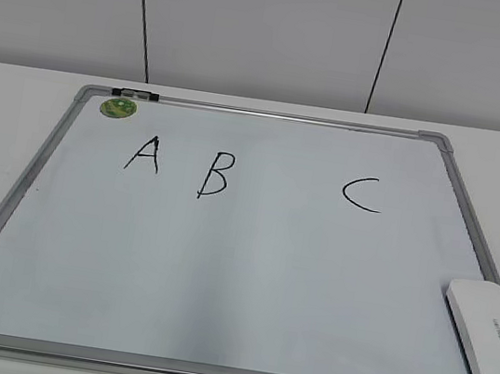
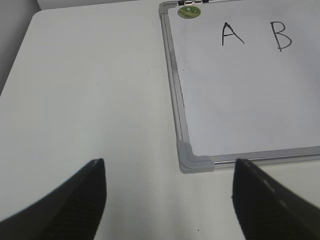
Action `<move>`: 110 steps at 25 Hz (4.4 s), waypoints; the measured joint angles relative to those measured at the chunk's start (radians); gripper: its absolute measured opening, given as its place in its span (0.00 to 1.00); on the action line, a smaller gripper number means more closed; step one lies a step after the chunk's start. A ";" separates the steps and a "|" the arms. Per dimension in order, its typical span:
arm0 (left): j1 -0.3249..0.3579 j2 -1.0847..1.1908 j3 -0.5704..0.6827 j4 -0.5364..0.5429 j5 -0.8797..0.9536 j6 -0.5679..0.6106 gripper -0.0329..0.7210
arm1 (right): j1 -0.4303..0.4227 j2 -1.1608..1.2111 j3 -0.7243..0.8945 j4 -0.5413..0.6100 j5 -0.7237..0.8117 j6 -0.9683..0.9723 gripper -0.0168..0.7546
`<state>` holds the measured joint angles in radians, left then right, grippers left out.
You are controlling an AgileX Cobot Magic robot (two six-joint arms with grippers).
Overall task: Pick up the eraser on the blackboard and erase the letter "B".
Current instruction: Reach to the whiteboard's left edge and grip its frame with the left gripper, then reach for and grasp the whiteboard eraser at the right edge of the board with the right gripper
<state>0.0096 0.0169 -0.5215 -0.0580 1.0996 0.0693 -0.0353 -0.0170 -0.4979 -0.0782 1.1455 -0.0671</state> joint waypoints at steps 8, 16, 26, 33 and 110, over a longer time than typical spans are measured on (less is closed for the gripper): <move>0.000 0.216 -0.076 -0.020 -0.117 0.000 0.82 | 0.000 0.000 0.000 0.000 0.000 0.000 0.79; 0.000 0.687 -0.160 -0.071 -0.295 0.000 0.82 | 0.000 0.000 0.000 0.000 0.000 0.000 0.79; 0.000 1.293 -0.425 -0.076 -0.320 0.036 0.75 | 0.000 0.000 0.000 0.000 0.000 0.000 0.79; 0.000 1.591 -0.599 -0.116 -0.324 0.079 0.70 | 0.000 0.000 0.000 0.000 0.000 0.000 0.79; 0.015 2.199 -1.057 -0.179 -0.149 0.109 0.11 | 0.000 0.000 0.000 0.000 0.000 0.000 0.79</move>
<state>0.0246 2.2163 -1.5790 -0.2371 0.9511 0.1783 -0.0353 -0.0170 -0.4979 -0.0782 1.1455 -0.0671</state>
